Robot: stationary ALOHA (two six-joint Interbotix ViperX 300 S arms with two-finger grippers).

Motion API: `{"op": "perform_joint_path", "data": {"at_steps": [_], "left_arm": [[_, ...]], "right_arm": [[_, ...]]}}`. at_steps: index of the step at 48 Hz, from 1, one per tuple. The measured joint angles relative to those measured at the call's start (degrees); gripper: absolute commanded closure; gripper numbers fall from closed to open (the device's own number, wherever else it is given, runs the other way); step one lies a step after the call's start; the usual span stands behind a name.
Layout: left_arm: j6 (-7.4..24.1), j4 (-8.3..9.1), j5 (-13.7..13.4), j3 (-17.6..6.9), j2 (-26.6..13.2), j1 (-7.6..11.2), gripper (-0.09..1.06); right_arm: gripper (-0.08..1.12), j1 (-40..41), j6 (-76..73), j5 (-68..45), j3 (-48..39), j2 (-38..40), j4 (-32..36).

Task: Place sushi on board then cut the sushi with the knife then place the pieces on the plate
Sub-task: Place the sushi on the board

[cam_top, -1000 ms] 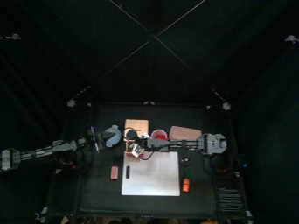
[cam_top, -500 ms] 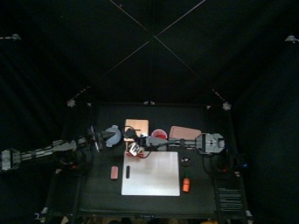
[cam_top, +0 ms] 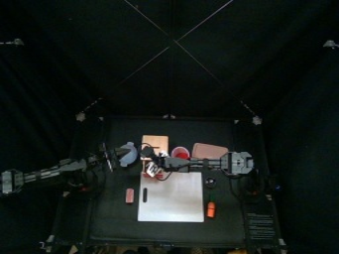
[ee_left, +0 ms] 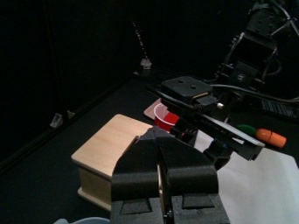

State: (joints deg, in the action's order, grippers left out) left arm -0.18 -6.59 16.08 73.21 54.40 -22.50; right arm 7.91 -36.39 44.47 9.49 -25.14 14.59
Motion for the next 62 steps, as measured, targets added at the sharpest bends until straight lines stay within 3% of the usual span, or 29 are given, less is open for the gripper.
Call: {"op": "perform_joint_path", "data": {"at_steps": [21, 33, 62], "left_arm": [[0.00, -1.05, 0.09, 0.00, 0.00, -0.44, 0.90], [-0.09, -1.14, 0.00, 0.00, 0.00, -1.67, 0.90], [-0.09, -1.93, 0.18, 0.00, 0.00, -1.85, 0.90]], "right_arm": [[0.23, -0.53, 0.00, 3.43, -0.44, 1.23, 0.88], [0.23, -0.62, 0.00, 4.22, -0.35, 1.23, 1.05], [0.25, -2.55, -0.26, 4.92, 2.64, 1.32, 1.49]]}}
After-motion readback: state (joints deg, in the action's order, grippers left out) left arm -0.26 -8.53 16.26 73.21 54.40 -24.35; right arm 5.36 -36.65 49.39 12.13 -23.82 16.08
